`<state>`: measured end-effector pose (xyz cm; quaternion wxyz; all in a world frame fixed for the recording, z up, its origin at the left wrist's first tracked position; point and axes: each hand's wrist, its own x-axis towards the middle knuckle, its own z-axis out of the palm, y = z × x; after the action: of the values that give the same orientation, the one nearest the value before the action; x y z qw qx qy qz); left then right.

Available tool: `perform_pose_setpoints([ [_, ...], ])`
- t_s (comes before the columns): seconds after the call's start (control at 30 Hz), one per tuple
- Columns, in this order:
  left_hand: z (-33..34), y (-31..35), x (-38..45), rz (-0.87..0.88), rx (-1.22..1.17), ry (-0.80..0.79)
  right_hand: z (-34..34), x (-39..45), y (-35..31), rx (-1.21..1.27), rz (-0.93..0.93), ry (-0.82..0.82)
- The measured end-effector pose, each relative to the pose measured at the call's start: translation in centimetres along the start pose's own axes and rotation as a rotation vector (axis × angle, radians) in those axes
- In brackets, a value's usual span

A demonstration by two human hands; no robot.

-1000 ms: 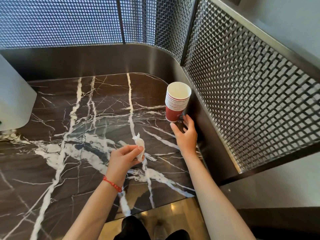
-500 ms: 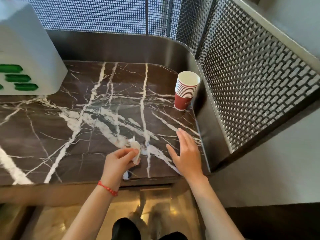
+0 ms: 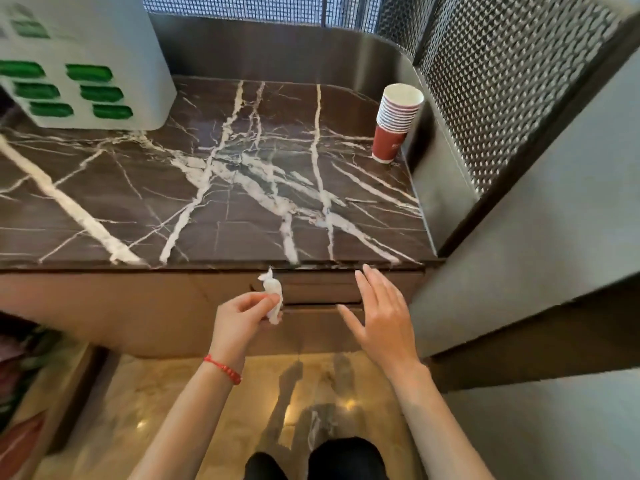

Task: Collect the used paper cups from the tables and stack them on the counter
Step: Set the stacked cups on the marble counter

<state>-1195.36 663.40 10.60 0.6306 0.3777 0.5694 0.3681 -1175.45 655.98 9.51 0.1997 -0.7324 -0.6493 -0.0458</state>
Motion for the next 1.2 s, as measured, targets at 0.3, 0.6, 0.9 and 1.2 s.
perform_pose_setpoints([
  [0.3,-3.1,-4.2,-5.0,-0.100,0.028,-0.008,0.2,-7.5,-3.8,0.032,0.077,-0.116],
  [0.6,-0.7,-8.3,-2.0,-0.127,-0.002,0.039,5.9,-7.3,-0.5,0.044,0.088,-0.153],
  [0.9,2.4,-13.6,5.4,-0.161,-0.139,0.091,14.0,-4.3,3.6,0.065,0.056,-0.285],
  [1.2,3.5,-18.0,10.0,-0.197,-0.182,0.062,18.7,-3.0,5.2,0.027,0.037,-0.325],
])
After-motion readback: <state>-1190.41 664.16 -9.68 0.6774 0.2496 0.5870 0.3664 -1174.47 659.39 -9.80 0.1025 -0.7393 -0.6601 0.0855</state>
